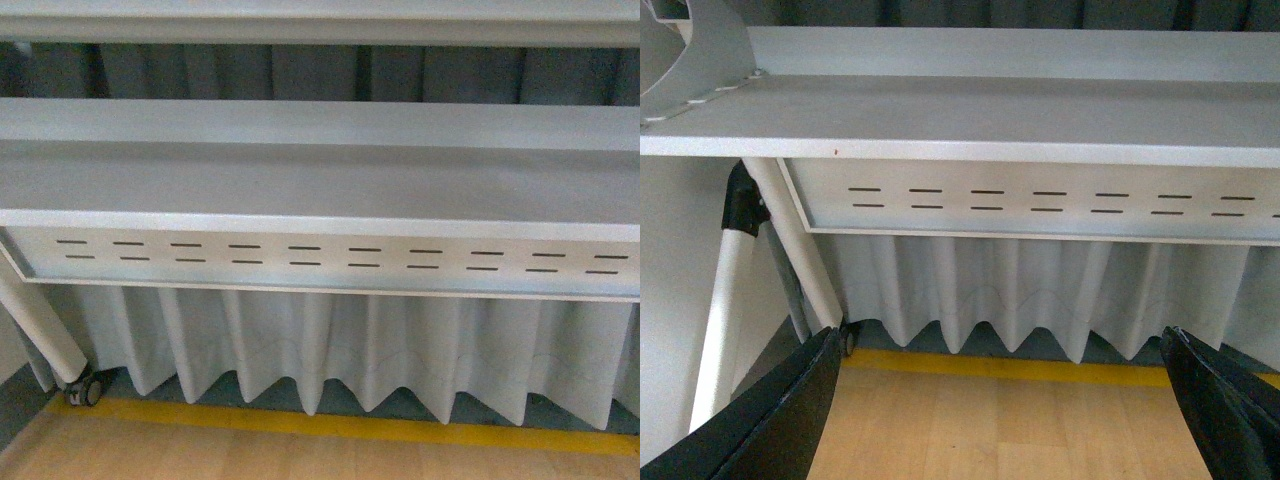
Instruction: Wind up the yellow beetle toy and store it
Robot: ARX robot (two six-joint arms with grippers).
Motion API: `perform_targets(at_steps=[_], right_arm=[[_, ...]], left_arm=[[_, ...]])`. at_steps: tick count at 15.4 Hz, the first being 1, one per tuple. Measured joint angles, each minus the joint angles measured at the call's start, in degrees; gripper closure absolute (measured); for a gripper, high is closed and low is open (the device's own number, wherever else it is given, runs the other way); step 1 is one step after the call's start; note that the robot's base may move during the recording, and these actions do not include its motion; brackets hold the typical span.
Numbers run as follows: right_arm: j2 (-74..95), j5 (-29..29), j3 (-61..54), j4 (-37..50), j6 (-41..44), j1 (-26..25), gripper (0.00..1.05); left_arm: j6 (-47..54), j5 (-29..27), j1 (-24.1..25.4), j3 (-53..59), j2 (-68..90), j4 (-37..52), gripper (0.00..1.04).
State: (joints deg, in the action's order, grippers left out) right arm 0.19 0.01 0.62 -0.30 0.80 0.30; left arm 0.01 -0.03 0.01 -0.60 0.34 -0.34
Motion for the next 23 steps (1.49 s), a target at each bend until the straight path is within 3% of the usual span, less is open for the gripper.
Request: perform_targets(at_steps=[23], right_arm=[[-0.02,0.02,0.0,-0.02,0.0,0.0,0.07]], left_arm=[[0.0,-0.09,0.0,0.0,0.0,0.02,0.07]])
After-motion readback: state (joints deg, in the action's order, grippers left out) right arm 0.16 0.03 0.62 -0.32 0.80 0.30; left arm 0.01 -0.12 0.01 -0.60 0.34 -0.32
